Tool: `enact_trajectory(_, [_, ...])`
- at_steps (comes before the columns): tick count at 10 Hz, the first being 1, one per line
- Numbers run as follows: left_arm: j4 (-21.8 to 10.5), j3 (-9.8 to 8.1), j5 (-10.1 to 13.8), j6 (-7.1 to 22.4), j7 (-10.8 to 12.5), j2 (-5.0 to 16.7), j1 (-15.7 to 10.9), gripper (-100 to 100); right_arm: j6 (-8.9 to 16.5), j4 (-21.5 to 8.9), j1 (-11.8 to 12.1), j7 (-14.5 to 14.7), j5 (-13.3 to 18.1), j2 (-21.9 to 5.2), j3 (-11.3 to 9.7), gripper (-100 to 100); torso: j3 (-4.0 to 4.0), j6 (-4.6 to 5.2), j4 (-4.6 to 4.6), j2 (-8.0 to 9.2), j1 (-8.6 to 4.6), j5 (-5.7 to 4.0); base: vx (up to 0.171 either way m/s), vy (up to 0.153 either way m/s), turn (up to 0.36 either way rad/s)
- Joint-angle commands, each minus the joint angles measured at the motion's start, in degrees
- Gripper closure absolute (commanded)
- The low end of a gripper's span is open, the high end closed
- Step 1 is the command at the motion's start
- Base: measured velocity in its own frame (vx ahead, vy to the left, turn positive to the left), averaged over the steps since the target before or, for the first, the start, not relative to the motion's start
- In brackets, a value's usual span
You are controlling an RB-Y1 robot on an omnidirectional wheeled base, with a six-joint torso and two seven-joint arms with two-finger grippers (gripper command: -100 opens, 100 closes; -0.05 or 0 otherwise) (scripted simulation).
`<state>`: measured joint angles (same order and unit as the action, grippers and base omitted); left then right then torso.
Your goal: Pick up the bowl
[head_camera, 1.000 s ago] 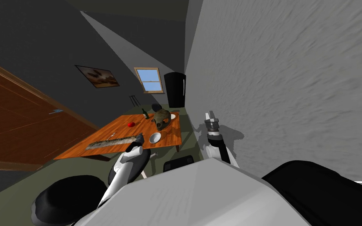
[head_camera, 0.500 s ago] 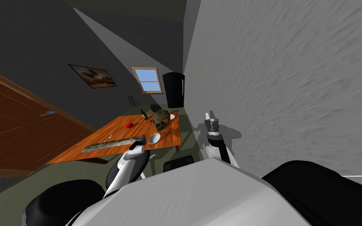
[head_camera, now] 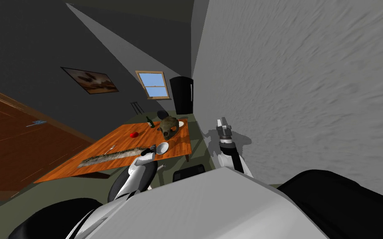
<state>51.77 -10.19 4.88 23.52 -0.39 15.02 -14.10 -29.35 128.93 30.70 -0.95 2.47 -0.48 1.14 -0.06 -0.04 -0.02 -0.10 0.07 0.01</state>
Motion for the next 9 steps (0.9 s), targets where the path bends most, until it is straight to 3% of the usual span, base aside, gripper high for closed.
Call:
enact_trajectory(1, [-2.9, 1.05, -0.4, 2.0, -0.1, 0.3, -1.2, -100, 0.0, 0.0, 0.0, 0.0, 0.0, 0.0, 0.0, 0, 0.00, 0.00, 0.00, 0.00, 0.00, 0.00, 0.030, 0.020, -0.065])
enact_trajectory(3, [-3.2, 1.05, -0.4, 2.0, -0.1, 0.3, -1.2, -100, 0.0, 0.0, 0.0, 0.0, 0.0, 0.0, 0.0, 0, 0.00, -0.01, 0.00, 0.01, -0.02, -0.01, 0.014, 0.006, -0.015])
enact_trajectory(9, [-10.6, 4.37, -2.1, 7.7, -0.6, 0.9, -4.5, -100, 0.0, 0.0, 0.0, 0.0, 0.0, 0.0, 0.0, 0, -0.02, -0.02, -0.01, -0.03, -0.01, -0.01, 0.029, 0.015, -0.064])
